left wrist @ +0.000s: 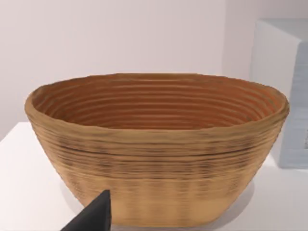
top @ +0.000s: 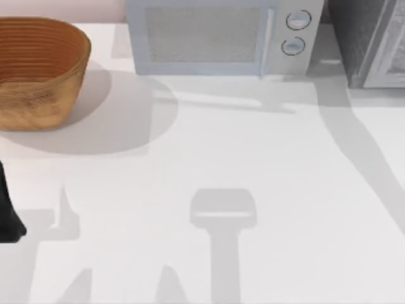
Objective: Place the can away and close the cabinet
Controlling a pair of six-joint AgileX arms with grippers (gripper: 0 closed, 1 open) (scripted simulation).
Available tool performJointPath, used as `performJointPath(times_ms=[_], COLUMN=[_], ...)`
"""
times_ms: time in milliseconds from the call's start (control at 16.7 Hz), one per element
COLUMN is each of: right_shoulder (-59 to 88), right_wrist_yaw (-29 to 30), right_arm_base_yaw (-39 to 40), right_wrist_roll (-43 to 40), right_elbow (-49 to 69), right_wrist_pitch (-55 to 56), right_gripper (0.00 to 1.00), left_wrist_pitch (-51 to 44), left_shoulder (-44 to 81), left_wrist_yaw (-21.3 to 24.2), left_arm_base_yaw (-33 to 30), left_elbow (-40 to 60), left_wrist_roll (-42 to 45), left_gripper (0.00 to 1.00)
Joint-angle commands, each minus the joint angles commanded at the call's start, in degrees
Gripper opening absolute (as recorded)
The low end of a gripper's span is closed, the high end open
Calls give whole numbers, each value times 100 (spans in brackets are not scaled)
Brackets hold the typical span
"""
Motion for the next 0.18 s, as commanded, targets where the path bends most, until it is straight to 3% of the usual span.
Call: performJointPath(times_ms=[180], right_shoulder=[231], right_wrist_yaw=[-124], right_arm_base_yaw=[-128], right_wrist_roll=[1], right_elbow=[170], right_wrist_pitch=[66], right_gripper=[100], left_wrist_pitch=[0], left_shoulder=[0], left_wrist_yaw=[0], left_arm_base_yaw=[0], left_elbow=[0], left_wrist_roll=[0], left_gripper=[100])
